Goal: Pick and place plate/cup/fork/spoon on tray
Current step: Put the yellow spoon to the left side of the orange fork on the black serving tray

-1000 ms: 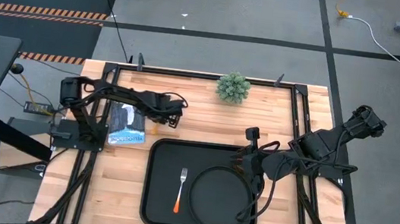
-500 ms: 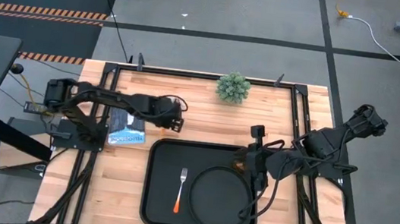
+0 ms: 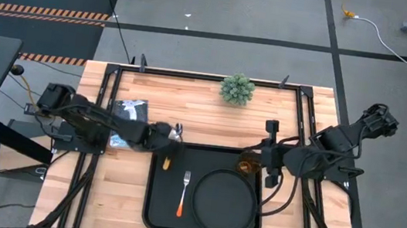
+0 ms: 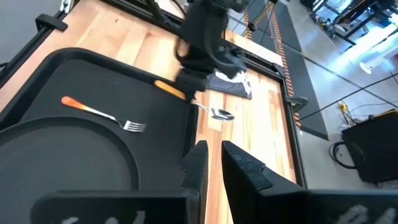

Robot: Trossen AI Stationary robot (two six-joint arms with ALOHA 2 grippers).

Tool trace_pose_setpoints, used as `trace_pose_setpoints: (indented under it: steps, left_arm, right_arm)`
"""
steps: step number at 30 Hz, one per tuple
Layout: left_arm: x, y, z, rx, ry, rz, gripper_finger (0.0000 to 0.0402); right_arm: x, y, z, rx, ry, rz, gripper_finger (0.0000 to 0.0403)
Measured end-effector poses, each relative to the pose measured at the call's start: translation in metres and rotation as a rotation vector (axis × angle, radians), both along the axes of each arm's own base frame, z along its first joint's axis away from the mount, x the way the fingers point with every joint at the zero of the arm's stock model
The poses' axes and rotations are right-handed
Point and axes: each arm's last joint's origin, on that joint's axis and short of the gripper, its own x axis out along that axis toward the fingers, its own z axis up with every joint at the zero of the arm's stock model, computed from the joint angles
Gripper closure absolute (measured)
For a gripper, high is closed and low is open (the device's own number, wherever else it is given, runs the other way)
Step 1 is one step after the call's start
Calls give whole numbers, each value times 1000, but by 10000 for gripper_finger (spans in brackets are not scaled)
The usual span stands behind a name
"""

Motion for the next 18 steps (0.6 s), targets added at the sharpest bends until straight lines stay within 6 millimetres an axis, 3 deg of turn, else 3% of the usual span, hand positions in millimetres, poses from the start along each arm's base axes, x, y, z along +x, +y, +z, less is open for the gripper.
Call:
trace_pose_setpoints:
  steps: [10,18]
  left_arm:
    - [-9,-73,-3,-96,-135,7,340]
    - [-14,-115,-32,-142,-122,10,339]
  right_arm:
    - [-7,-4,6,9,-20,5,351]
    - [-8,-5,6,-5,-14,17,351]
